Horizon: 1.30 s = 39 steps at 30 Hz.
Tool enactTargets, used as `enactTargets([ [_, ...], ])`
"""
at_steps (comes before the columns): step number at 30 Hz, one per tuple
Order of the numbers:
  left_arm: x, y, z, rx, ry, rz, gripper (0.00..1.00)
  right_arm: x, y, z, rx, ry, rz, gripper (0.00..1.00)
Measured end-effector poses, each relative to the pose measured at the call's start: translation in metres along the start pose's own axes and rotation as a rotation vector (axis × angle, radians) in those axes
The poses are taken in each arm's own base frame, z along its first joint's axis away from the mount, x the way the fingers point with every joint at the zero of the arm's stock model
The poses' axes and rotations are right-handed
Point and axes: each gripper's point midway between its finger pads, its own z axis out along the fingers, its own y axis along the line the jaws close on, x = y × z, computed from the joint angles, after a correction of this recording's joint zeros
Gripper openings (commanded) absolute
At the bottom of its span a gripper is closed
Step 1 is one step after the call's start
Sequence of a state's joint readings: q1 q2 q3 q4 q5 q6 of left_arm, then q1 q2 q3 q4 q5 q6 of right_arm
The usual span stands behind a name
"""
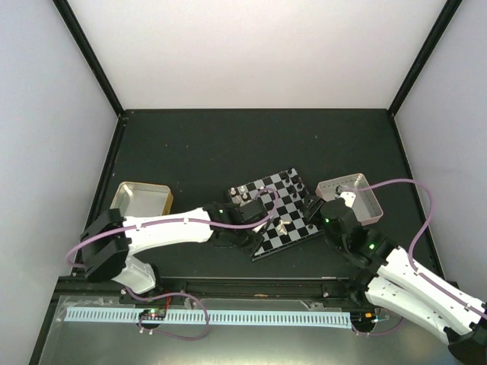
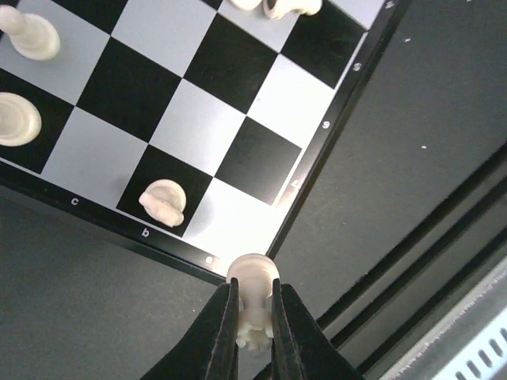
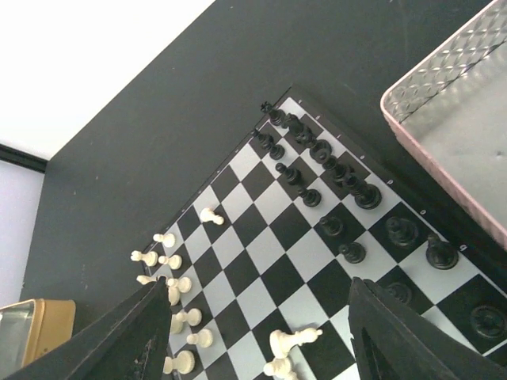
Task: Set up the chess pieces on the board
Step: Place the chess piece on the chessboard.
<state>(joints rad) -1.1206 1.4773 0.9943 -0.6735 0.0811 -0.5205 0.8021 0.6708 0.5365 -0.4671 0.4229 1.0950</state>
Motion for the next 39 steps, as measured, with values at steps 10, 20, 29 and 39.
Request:
enactTargets([
  [10, 0.005, 0.002, 0.031, -0.054, 0.095, -0.011, 0.08, -0.005, -0.010, -0.004, 0.025, -0.029, -0.022, 0.63],
  [20, 0.013, 0.007, 0.044, -0.093, 0.144, -0.007, 0.19, -0.005, -0.014, -0.004, 0.032, -0.031, -0.029, 0.63],
  [29, 0.009, 0.009, 0.043, -0.113, 0.133, 0.002, 0.27, -0.004, -0.013, -0.004, 0.030, -0.026, -0.037, 0.63],
  [39, -0.004, 0.002, 0.020, -0.083, 0.052, -0.001, 0.41, 0.006, -0.009, -0.003, 0.000, 0.032, -0.094, 0.64],
])
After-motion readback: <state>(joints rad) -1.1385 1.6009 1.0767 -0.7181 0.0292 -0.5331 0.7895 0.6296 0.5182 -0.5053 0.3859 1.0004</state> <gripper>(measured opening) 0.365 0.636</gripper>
